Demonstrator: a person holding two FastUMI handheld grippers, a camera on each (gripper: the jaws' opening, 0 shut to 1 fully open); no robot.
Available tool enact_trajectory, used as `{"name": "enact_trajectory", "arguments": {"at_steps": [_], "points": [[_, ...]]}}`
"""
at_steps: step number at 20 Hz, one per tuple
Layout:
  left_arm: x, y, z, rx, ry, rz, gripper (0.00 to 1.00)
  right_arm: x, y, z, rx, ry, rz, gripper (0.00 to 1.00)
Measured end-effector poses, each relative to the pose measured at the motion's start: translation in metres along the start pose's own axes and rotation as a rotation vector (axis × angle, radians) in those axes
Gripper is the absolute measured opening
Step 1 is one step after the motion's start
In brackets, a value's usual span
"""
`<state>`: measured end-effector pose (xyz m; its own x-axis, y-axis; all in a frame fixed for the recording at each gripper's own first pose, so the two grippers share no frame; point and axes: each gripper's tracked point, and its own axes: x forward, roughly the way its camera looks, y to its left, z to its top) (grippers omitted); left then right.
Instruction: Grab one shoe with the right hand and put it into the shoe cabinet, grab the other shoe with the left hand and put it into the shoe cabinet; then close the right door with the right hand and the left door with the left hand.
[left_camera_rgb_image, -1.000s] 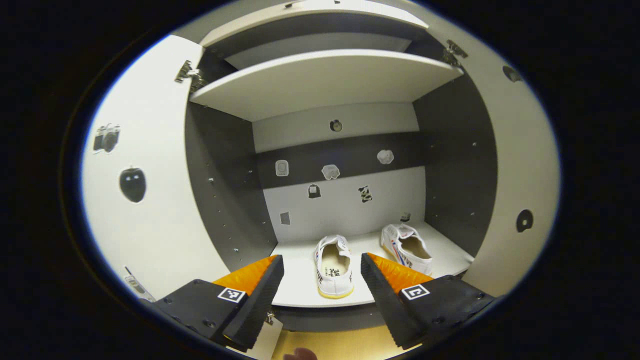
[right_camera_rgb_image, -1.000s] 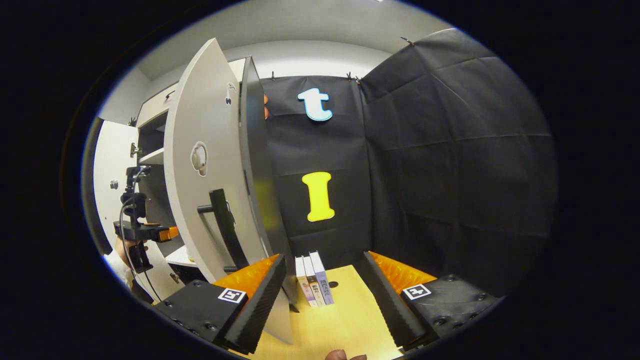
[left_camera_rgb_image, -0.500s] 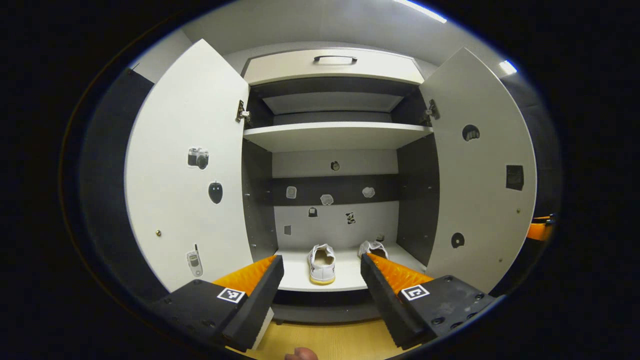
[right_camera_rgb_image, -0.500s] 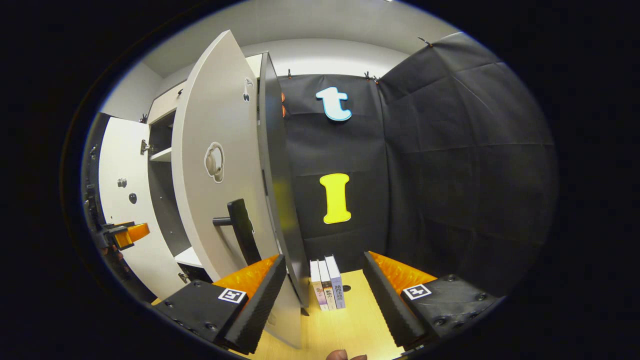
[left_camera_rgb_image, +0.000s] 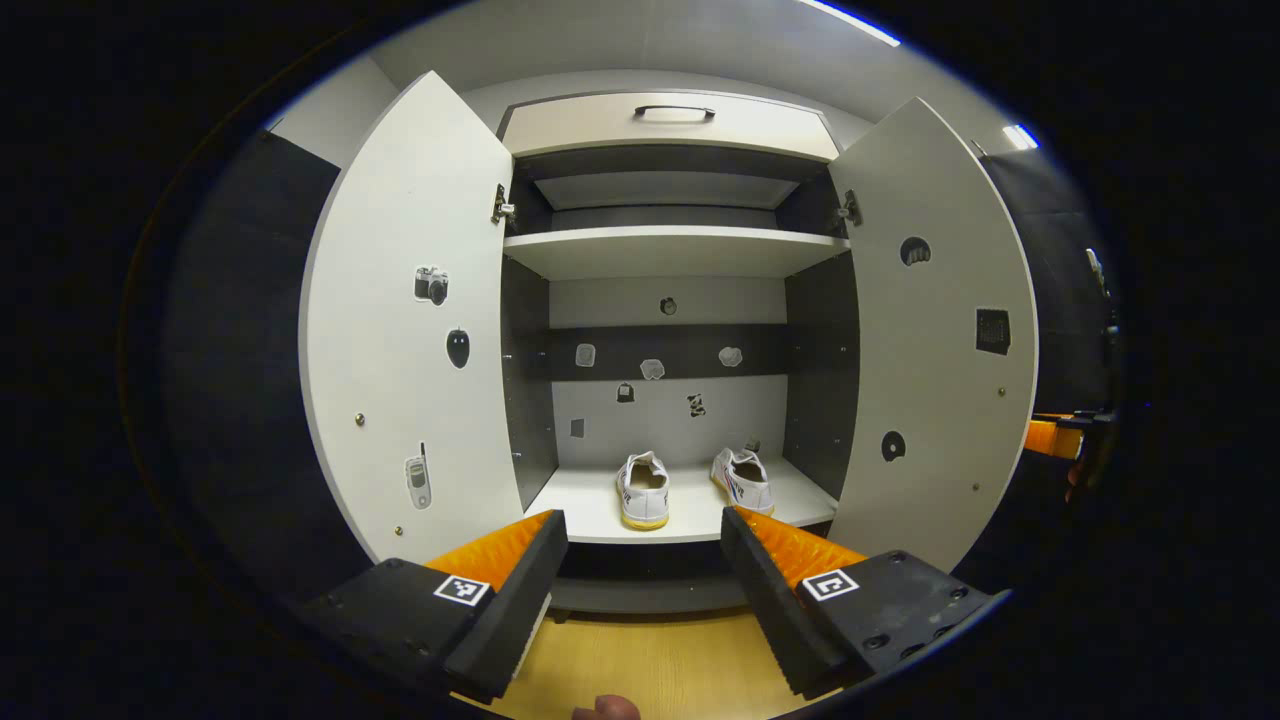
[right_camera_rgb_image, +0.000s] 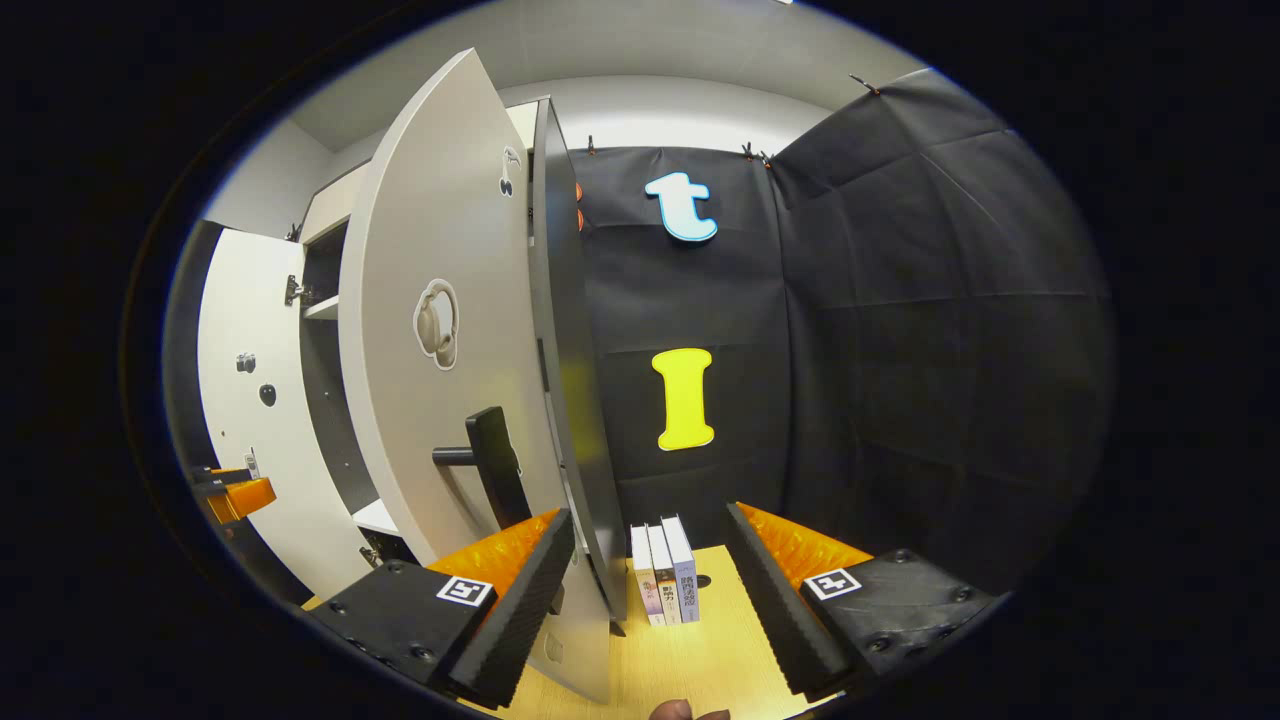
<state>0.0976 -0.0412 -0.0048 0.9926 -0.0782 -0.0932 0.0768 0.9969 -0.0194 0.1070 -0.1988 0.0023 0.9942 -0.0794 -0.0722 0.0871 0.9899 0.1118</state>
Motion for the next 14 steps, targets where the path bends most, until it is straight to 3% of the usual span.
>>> {"name": "enact_trajectory", "arguments": {"at_steps": [7, 14], "points": [[-0.008, 0.012, -0.006, -0.004, 0.008, -0.007, 0.97, -0.007, 0.026, -0.002, -0.023, -0.009, 0.004, 0.97], [-0.017, 0.038, -0.009, -0.01, 0.011, 0.014, 0.97, -0.005, 0.093, -0.012, -0.041, 0.002, 0.106, 0.98]]}}
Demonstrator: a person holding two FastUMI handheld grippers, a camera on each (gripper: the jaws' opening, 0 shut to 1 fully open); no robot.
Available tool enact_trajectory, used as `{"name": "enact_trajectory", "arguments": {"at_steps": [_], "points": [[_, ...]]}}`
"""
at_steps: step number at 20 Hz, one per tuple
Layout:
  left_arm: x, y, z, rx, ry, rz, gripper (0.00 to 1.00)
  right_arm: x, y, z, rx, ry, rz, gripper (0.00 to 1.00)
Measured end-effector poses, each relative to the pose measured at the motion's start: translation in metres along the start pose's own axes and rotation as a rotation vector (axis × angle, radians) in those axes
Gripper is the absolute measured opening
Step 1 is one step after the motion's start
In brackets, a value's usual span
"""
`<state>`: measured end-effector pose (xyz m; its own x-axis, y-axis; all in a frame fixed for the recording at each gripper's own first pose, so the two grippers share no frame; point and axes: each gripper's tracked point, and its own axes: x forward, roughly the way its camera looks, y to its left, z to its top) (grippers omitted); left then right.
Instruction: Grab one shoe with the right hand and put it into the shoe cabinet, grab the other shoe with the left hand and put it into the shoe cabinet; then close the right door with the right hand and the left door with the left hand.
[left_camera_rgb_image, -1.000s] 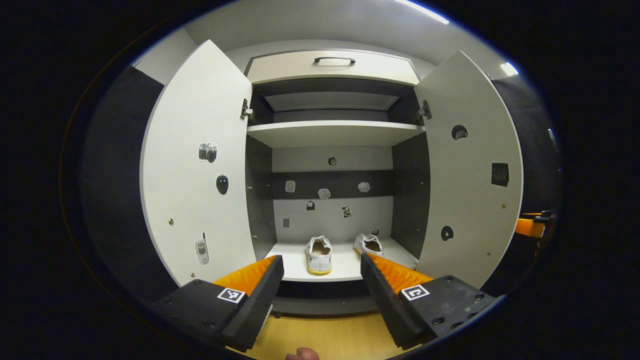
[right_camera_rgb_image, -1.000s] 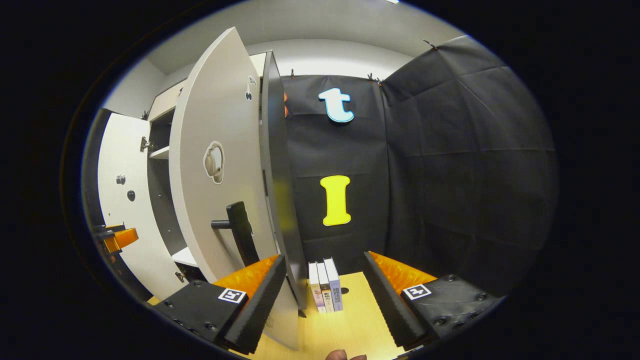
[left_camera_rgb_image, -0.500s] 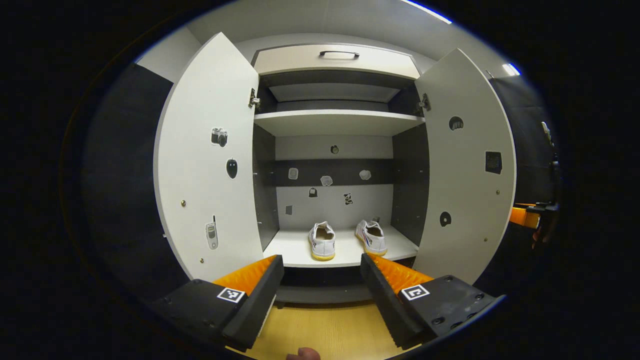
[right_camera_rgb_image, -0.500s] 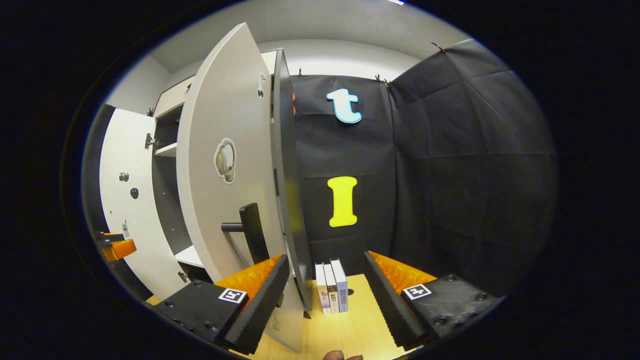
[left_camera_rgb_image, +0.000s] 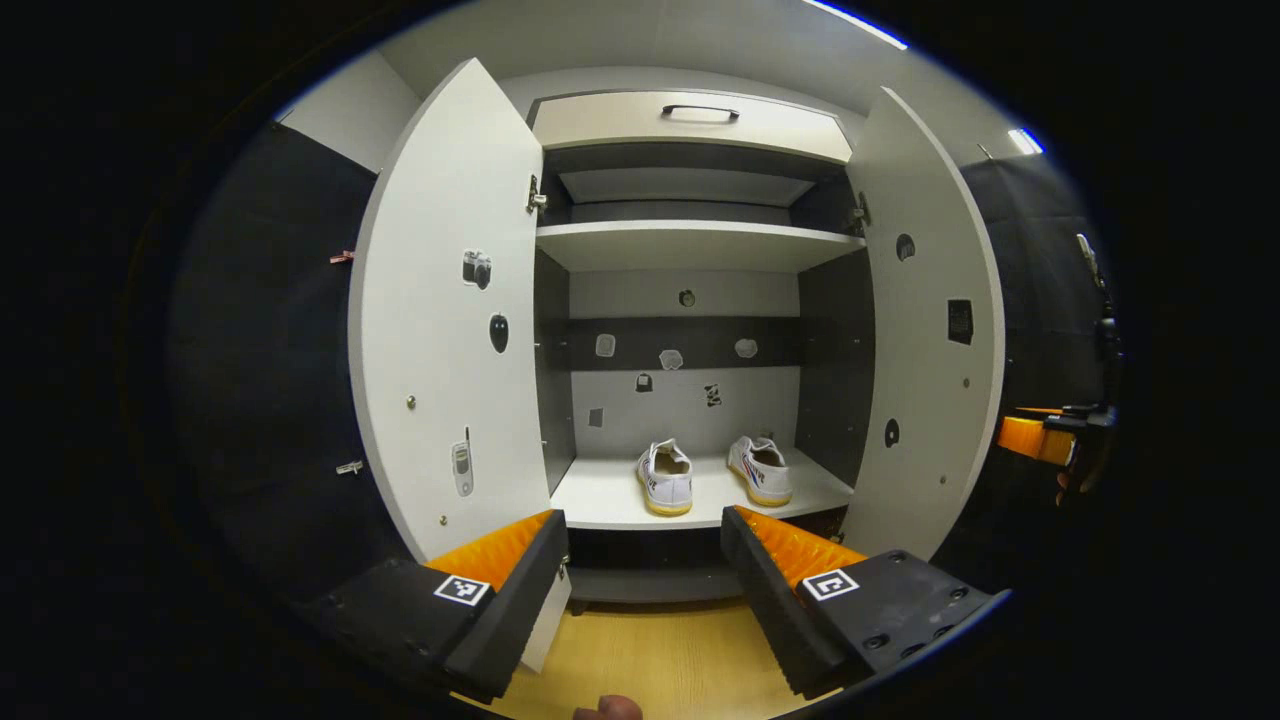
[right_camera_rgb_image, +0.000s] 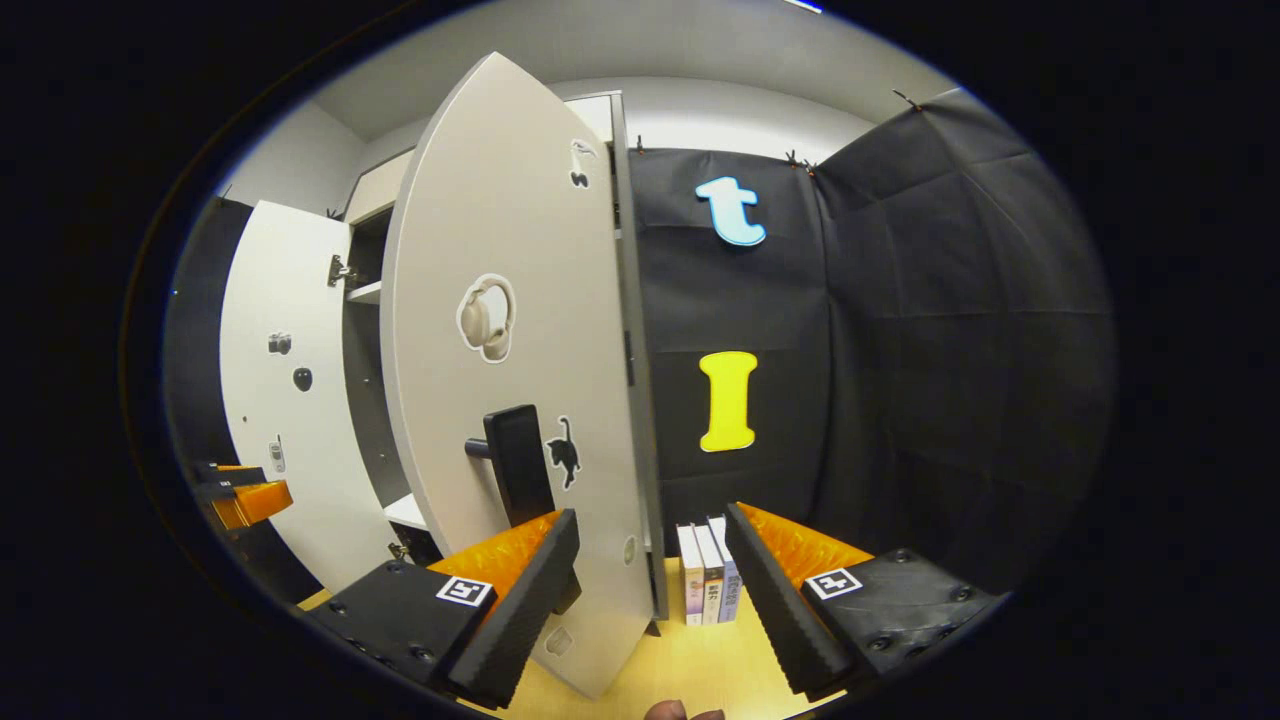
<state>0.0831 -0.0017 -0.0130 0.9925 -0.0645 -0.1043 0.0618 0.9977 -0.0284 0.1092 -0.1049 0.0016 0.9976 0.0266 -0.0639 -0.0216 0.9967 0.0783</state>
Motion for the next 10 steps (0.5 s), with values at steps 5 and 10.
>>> {"name": "enact_trajectory", "arguments": {"at_steps": [5, 10], "points": [[-0.012, 0.019, 0.0, -0.007, -0.006, 0.022, 0.97, 0.003, 0.045, -0.007, 0.0, 0.023, 0.1, 0.98], [-0.022, 0.042, 0.002, -0.022, -0.018, 0.057, 0.97, -0.004, 0.075, -0.01, -0.011, 0.028, 0.155, 0.98]]}}
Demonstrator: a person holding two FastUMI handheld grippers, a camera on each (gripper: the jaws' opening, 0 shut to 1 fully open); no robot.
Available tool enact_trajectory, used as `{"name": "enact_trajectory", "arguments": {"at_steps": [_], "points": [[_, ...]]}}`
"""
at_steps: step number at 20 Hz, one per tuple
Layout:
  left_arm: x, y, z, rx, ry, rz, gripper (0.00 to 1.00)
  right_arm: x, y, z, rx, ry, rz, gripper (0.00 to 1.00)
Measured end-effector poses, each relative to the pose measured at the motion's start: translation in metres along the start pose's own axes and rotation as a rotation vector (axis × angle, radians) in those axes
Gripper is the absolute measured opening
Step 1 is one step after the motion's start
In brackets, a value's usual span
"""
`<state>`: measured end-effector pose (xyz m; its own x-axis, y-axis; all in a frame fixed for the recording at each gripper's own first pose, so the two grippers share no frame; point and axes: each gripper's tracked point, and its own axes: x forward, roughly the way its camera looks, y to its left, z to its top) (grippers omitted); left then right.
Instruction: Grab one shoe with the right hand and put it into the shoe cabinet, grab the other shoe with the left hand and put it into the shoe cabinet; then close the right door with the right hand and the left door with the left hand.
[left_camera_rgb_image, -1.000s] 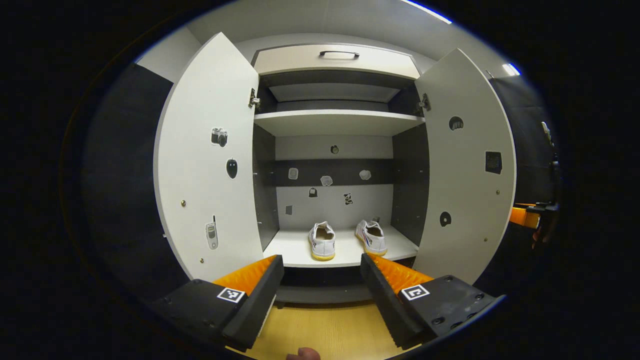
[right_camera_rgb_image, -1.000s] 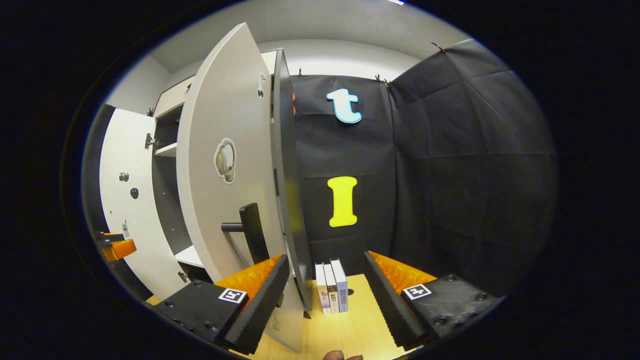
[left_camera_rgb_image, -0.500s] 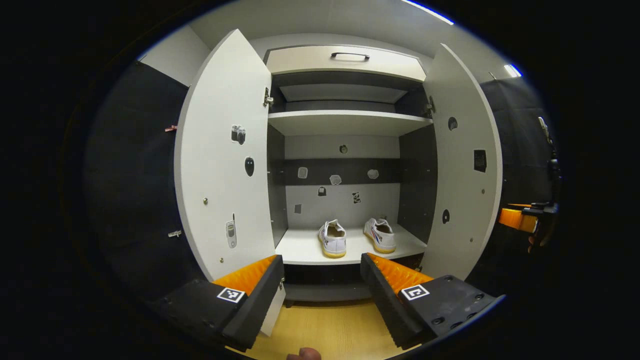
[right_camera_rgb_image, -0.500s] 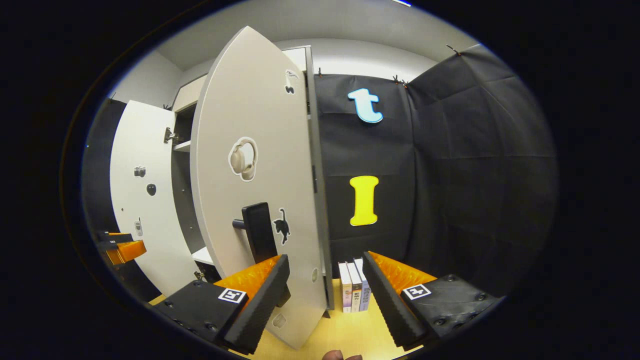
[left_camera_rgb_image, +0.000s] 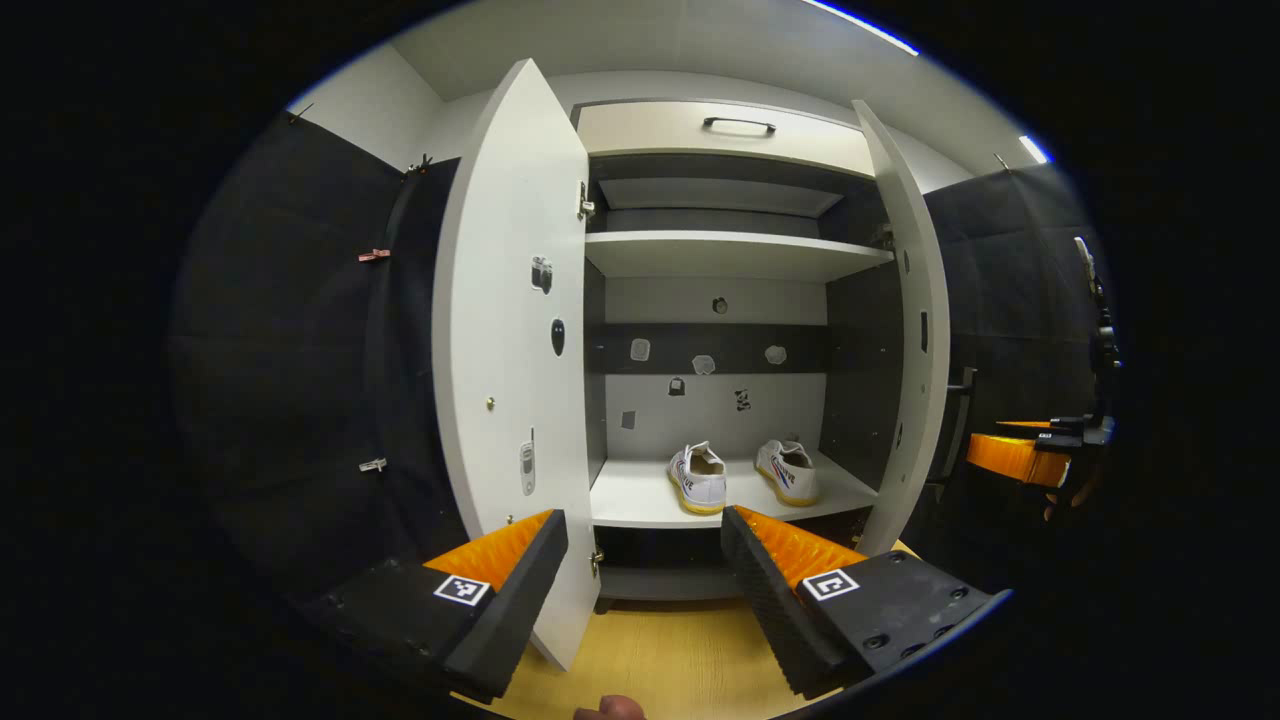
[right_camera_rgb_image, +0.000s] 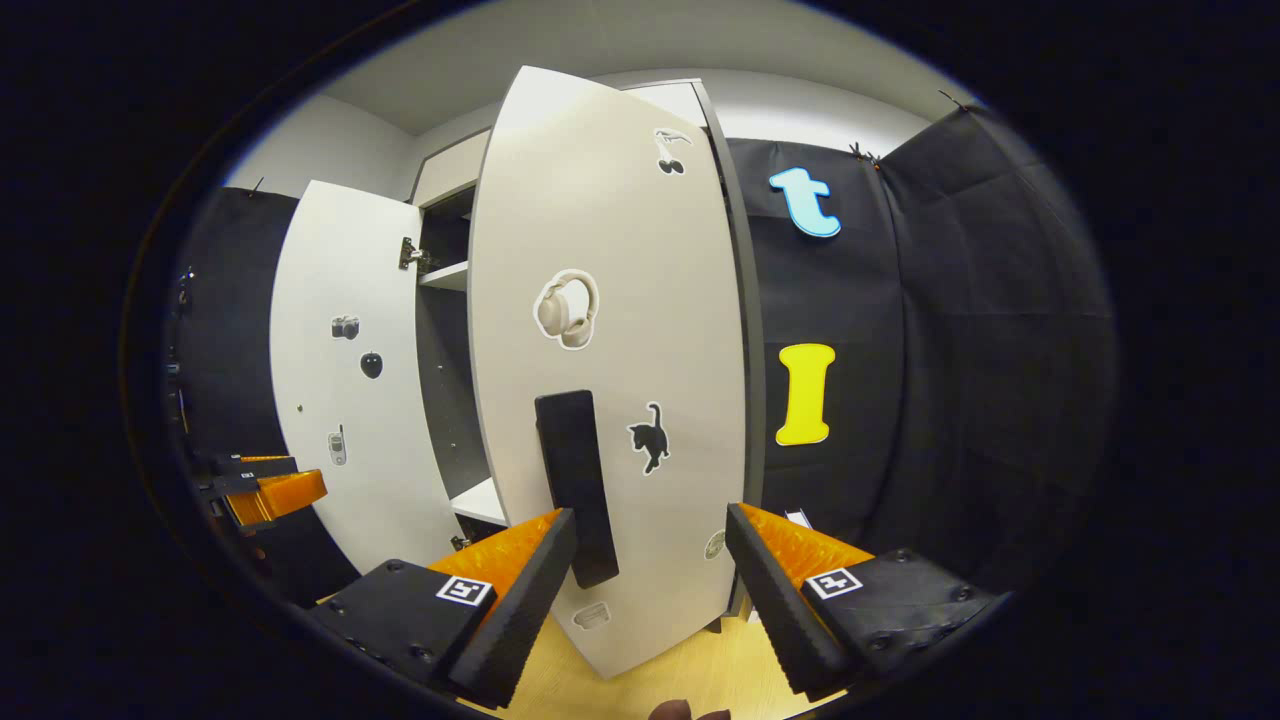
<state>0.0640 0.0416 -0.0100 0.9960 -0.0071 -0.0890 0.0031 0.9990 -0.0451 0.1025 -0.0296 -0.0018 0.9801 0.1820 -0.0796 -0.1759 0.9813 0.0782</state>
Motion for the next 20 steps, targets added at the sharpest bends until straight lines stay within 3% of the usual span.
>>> {"name": "enact_trajectory", "arguments": {"at_steps": [13, 20], "points": [[-0.035, 0.11, 0.016, 0.006, -0.048, 0.151, 0.97, -0.024, 0.036, -0.002, 0.032, -0.013, 0.001, 0.98], [-0.011, 0.183, 0.023, 0.033, -0.09, 0.225, 0.97, -0.04, 0.045, -0.004, 0.021, -0.022, -0.03, 0.98]]}}
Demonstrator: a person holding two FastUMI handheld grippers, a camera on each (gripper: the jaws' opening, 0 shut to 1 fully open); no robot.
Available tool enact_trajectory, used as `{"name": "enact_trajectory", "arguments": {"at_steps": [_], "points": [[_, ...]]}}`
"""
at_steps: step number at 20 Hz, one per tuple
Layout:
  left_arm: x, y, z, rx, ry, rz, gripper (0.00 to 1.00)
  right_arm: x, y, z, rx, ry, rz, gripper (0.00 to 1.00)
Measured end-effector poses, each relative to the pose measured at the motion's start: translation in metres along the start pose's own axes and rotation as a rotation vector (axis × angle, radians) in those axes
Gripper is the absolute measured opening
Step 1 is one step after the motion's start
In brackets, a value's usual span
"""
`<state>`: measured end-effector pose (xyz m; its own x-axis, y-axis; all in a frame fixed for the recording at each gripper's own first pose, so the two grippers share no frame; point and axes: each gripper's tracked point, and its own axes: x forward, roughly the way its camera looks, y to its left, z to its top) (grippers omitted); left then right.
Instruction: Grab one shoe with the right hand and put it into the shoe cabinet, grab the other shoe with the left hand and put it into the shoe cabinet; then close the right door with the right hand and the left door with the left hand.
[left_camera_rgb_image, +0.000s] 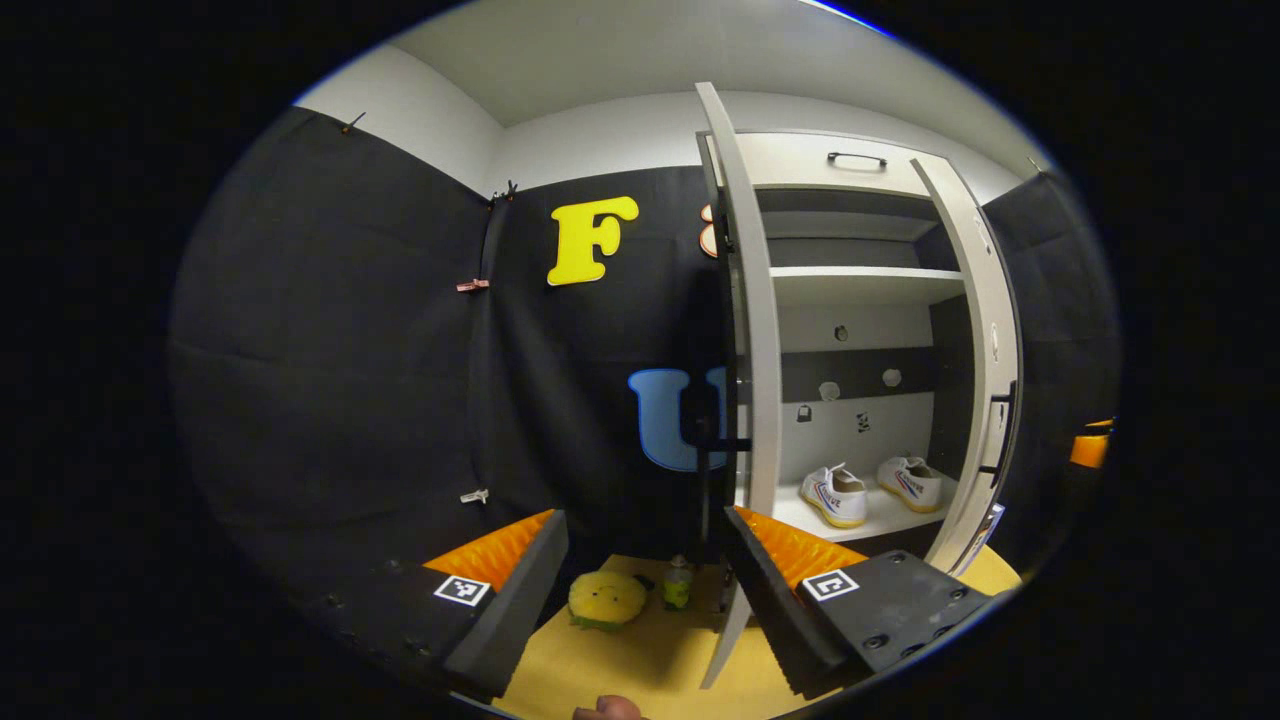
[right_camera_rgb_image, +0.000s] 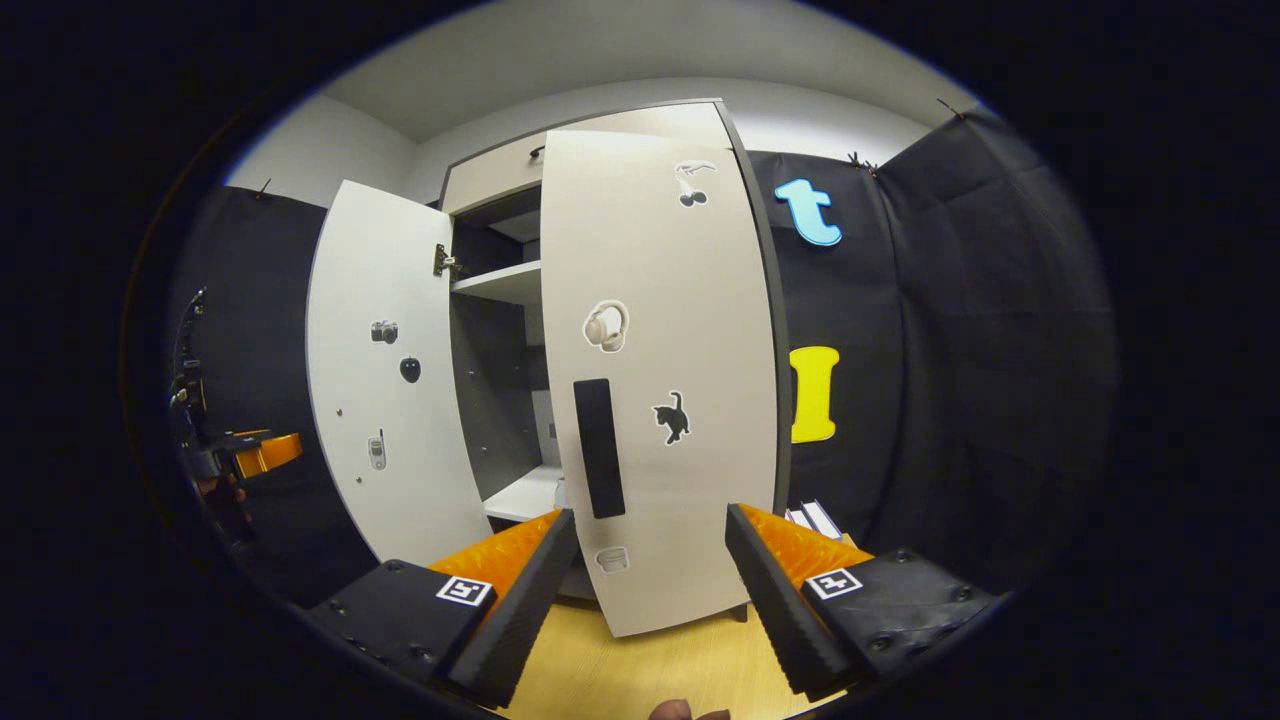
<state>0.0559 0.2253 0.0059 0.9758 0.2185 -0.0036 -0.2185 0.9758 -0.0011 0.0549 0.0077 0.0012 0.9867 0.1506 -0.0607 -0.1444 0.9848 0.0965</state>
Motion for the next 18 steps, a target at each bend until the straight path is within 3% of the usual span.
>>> {"name": "enact_trajectory", "arguments": {"at_steps": [8, 18], "points": [[0.055, 0.007, -0.027, -0.009, 0.047, -0.024, 0.97, -0.009, -0.012, 0.013, -0.007, -0.039, -0.047, 0.98], [0.047, -0.016, -0.027, -0.001, 0.061, -0.023, 0.93, -0.011, -0.013, 0.014, 0.007, -0.035, -0.043, 0.98]]}}
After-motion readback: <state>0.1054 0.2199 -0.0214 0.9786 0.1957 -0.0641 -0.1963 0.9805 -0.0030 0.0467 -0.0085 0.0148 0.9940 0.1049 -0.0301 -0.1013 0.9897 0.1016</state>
